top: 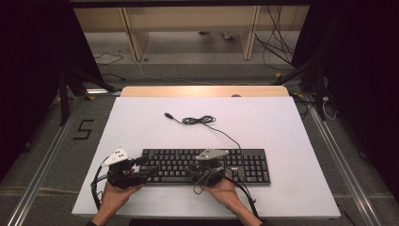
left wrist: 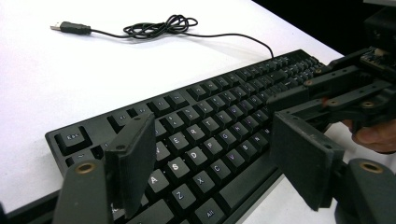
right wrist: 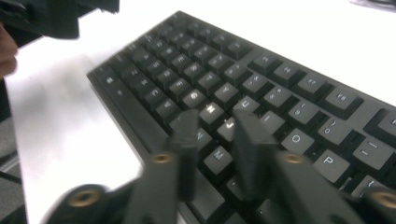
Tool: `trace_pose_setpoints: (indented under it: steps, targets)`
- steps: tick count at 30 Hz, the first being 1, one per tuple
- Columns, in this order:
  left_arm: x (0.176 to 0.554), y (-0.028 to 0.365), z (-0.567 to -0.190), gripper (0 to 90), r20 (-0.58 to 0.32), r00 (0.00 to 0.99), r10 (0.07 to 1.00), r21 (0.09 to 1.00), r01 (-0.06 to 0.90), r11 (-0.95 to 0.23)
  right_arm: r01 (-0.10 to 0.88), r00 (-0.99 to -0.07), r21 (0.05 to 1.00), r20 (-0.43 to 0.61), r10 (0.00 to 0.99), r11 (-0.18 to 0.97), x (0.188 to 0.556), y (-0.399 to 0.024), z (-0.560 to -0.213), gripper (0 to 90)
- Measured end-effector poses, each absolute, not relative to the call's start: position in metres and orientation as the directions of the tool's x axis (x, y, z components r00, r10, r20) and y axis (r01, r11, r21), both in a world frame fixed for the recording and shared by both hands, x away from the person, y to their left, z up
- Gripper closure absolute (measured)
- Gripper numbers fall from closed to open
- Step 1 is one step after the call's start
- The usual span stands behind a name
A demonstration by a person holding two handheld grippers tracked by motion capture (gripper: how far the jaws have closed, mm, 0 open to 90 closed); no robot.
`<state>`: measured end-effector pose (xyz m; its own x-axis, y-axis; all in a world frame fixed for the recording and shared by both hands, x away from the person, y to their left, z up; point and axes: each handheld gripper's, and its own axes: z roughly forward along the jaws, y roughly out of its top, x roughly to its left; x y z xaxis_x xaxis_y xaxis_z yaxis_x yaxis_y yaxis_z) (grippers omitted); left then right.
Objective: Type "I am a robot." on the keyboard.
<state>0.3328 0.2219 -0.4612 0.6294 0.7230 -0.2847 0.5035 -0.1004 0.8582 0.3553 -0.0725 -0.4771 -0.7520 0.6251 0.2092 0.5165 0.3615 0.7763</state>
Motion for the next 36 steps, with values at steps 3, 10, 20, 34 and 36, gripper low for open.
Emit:
trace_pose_setpoints:
  steps: [3,10,20,34,36]
  targets:
    - [0.333,0.222,-0.461,31.0,-0.285,0.628,0.724,0.858,0.504,-0.100,0.510,-0.759,0.788,0.224,0.611,0.345,0.354,-0.074,-0.474,61.6]
    - [0.333,0.222,-0.461,30.9,-0.285,0.626,0.726,0.860,0.502,-0.095,0.520,-0.756,0.789,0.246,0.607,0.327,0.352,-0.075,-0.469,44.1]
    - [0.333,0.224,-0.461,30.8,-0.285,0.622,0.730,0.863,0.498,-0.087,0.515,-0.761,0.796,0.254,0.597,0.319,0.349,-0.074,-0.465,40.6]
    - [0.332,0.225,-0.460,30.7,-0.287,0.620,0.730,0.867,0.492,-0.078,0.504,-0.782,0.782,0.232,0.578,0.367,0.341,-0.066,-0.468,65.9]
    - [0.332,0.225,-0.460,30.7,-0.287,0.622,0.729,0.868,0.491,-0.077,0.497,-0.786,0.782,0.222,0.577,0.376,0.340,-0.065,-0.469,72.7]
